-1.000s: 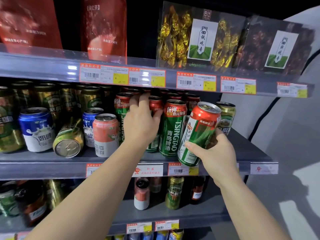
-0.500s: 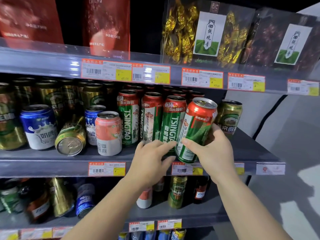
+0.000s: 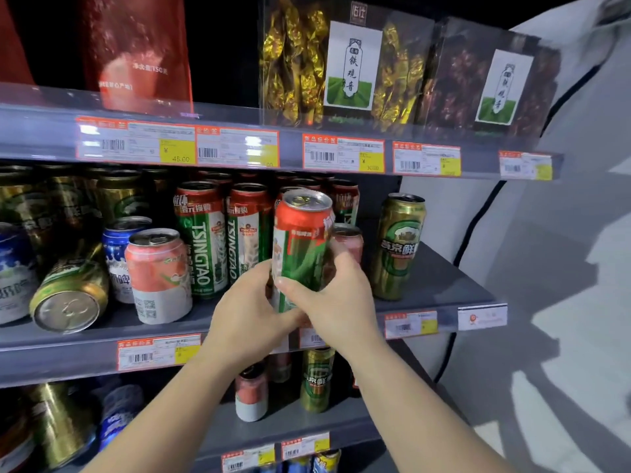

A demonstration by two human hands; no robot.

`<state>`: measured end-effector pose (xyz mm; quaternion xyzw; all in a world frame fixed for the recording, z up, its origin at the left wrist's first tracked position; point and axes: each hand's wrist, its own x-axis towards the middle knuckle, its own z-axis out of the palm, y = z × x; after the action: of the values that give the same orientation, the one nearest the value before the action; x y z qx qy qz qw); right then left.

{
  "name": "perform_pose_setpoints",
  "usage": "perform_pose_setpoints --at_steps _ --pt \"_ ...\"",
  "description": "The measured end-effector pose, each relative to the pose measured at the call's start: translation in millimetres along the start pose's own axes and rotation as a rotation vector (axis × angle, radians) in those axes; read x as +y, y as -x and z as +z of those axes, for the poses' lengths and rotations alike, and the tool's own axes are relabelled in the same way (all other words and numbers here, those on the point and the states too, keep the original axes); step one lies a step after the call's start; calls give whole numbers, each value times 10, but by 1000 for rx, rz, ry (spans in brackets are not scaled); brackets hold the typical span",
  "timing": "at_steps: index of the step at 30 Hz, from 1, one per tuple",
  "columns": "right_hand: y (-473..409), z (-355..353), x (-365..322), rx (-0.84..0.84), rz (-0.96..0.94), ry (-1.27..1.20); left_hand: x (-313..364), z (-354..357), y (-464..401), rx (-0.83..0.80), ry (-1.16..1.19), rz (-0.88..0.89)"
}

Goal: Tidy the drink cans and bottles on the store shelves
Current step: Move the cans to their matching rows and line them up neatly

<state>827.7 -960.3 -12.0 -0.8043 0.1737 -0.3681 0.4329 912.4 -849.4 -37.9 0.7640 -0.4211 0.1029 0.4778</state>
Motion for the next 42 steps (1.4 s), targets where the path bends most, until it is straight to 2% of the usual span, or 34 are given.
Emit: perform_pose_setpoints --at_steps 3,7,11,15,18,23,27,31,35,42 --pt "-40 -98 -20 13 -34 -34 15 -30 18 48 -4 -24" --pt "-146 -278 167 252 -17 103 2 -53 23 28 -14 -64" --pt "-207 -140 400 126 134 288 -9 -32 12 30 19 -125" --pt "-303 -18 497 153 160 332 9 -15 22 44 18 -167" --pt "-309 -82 476 183 173 276 26 -14 54 55 7 -175" --pt "45 -350 394 347 -19 41 151 138 15 61 -14 -159" --pt "178 -672 401 456 27 -74 319 486 -151 33 -58 -162" --pt "257 -851 553 406 118 -90 415 790 -326 17 -147 -216" --pt "344 -886 694 384 149 -55 408 937 -394 83 -149 -289" --pt "218 -820 681 335 114 -16 384 924 -425 58 -329 -246"
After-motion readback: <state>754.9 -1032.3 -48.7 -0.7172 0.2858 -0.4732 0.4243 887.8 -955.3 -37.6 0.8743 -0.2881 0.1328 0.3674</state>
